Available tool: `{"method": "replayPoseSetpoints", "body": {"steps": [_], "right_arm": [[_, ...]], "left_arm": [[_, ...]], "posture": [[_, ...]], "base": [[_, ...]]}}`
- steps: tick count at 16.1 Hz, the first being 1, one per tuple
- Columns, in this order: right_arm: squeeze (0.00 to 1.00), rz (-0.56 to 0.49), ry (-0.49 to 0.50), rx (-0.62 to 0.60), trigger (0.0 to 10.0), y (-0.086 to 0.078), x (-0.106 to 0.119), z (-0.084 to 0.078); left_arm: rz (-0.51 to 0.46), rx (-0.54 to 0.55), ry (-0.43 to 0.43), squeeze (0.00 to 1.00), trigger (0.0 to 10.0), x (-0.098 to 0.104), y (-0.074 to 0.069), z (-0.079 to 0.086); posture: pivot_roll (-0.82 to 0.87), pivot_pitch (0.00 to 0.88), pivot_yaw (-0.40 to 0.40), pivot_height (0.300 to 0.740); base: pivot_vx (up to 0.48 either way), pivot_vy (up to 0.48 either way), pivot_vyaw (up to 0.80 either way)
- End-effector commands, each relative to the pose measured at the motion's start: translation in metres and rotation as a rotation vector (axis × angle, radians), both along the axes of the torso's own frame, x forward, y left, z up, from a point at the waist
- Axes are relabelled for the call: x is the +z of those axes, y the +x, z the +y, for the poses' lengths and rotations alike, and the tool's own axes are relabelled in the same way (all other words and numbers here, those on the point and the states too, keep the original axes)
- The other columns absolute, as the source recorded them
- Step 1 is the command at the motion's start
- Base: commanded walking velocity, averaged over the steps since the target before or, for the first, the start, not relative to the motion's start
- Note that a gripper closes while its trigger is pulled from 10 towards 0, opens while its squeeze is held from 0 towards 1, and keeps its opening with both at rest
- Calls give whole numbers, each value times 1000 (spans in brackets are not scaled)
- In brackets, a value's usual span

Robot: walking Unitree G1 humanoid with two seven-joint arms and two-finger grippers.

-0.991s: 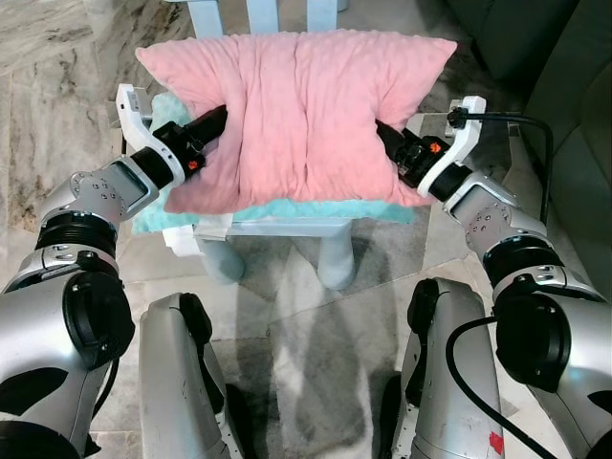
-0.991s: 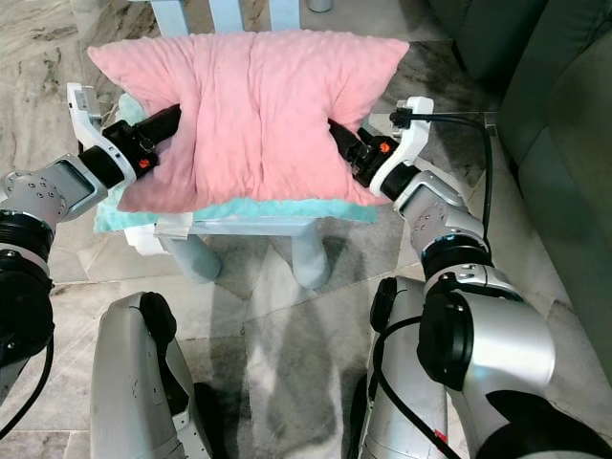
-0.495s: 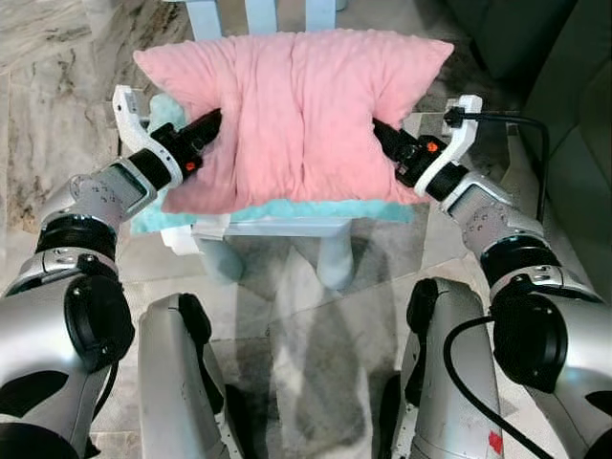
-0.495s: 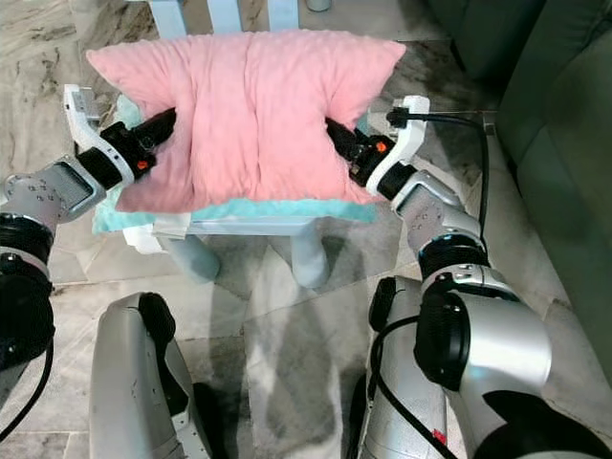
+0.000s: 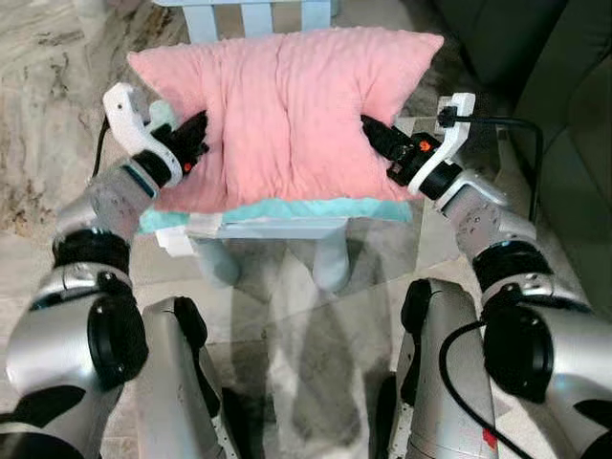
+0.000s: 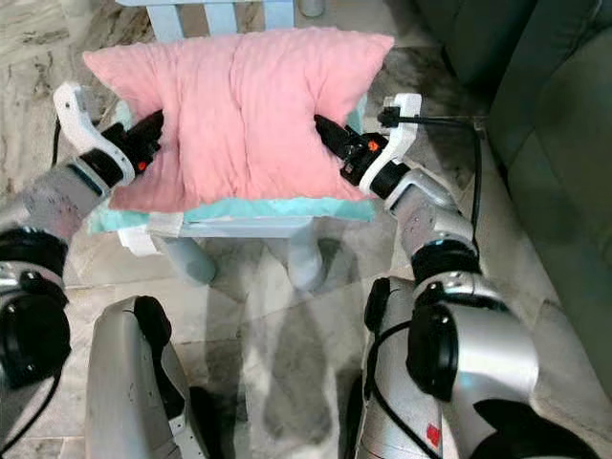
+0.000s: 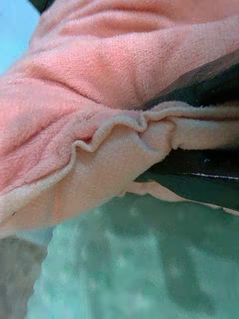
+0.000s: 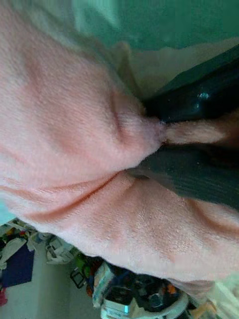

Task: Move the pillow to the sofa

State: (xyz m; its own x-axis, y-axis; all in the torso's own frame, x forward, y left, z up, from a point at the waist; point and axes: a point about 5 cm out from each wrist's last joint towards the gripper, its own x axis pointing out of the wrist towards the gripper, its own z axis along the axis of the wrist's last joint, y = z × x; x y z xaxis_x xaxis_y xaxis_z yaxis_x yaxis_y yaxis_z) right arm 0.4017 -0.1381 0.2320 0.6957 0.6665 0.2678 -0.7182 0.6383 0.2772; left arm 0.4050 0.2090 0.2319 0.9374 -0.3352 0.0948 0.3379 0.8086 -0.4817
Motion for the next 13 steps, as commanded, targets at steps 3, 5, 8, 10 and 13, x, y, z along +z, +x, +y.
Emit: {"method": "replayPoseSetpoints", "body": {"steps": [3,5,8,10,13], "right_arm": [[0,-71,-34,-63,0,-5,0,-3],[0,-102,-45,-138,0,-11,-4,-10],[0,-149,-86,-246,0,-30,-14,-14],[0,-159,-98,-320,0,-43,-22,-15],[0,-163,-159,-403,0,-67,-42,-13]], "left_arm": [[-29,124,98,0,0,-17,-6,8],[-98,206,79,0,0,-22,-13,8],[-161,286,122,0,0,-35,-29,4],[-193,320,182,0,0,-45,-44,5],[-143,329,258,0,0,-76,-74,5]], "posture": [[-57,37,28,366],[-67,0,30,366],[-88,0,33,366],[-106,0,43,366],[-127,0,58,366]], "base": [[0,0,0],[0,0,0],[0,0,0],[0,0,0],[0,0,0]]}}
